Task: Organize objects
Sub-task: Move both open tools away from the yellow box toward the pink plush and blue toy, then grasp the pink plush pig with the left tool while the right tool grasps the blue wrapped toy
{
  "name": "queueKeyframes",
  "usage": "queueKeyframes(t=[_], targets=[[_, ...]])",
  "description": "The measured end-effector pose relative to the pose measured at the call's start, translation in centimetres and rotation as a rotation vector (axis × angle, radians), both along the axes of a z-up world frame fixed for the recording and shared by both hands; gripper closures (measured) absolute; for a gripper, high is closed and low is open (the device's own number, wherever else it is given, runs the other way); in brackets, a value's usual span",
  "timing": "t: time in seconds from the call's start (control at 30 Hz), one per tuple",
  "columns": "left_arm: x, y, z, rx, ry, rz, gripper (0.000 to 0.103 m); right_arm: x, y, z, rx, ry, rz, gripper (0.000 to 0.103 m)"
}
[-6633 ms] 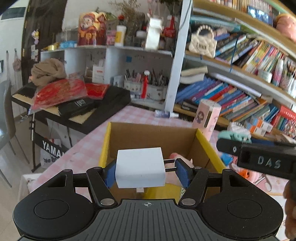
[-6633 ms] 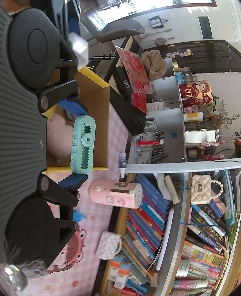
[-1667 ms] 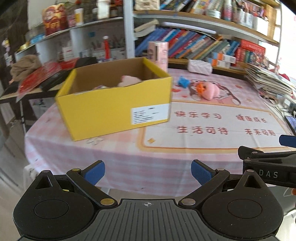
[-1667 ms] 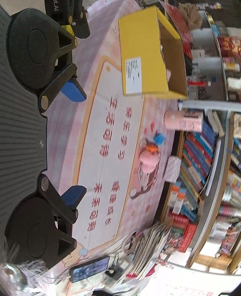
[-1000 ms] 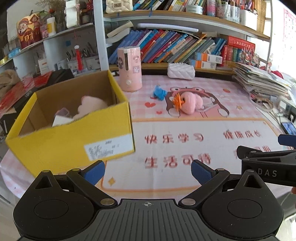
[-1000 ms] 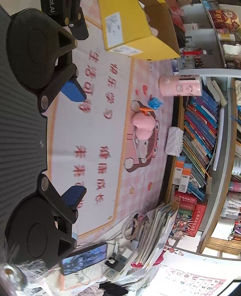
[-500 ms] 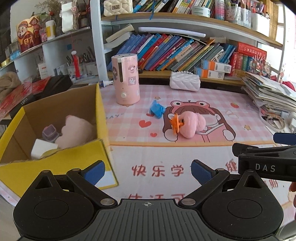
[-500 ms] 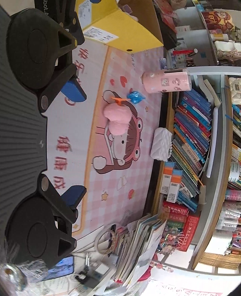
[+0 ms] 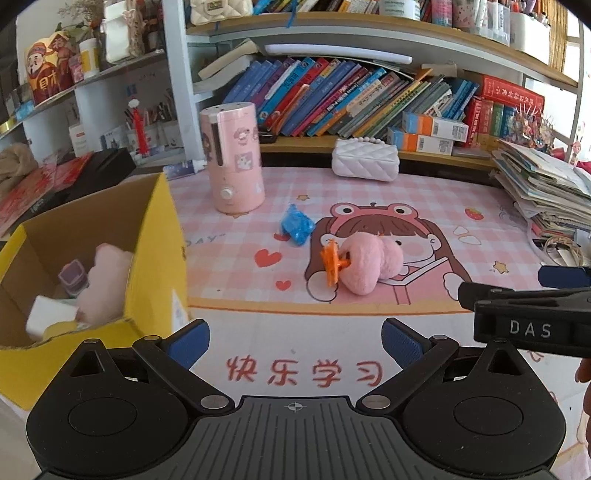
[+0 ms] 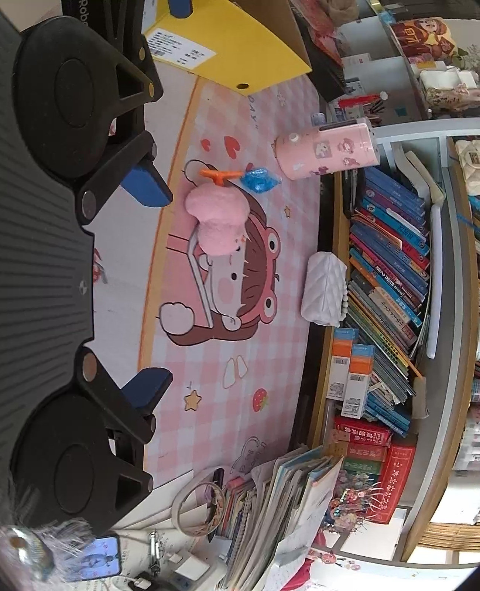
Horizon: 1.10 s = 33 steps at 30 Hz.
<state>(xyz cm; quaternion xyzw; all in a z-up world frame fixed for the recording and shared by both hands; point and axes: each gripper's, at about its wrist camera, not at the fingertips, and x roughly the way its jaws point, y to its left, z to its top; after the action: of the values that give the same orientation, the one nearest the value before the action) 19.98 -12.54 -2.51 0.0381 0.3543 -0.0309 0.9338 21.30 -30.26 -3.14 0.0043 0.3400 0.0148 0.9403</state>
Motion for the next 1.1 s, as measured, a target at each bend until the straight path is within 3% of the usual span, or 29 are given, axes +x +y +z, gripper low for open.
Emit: queueKeyframes(t=[0.47, 0.73, 1.1], targets=[[3.8, -3.0, -1.8, 0.058, 0.024, -0.019, 0.004, 4.2, -2.2, -1.1, 0.05, 0.006, 0.051, 0.014], [7.2, -4.8, -2.9, 0.03, -0.008, -0.052, 0.006, 6.1, -2.5, -0.6, 0.053, -0.027, 0.062, 0.014], [12.7, -6.6, -5.7, 0.022, 0.037, -0.084, 0.006, 8.4, -4.5, -0.6, 0.05, -0.035, 0.029, 0.014]])
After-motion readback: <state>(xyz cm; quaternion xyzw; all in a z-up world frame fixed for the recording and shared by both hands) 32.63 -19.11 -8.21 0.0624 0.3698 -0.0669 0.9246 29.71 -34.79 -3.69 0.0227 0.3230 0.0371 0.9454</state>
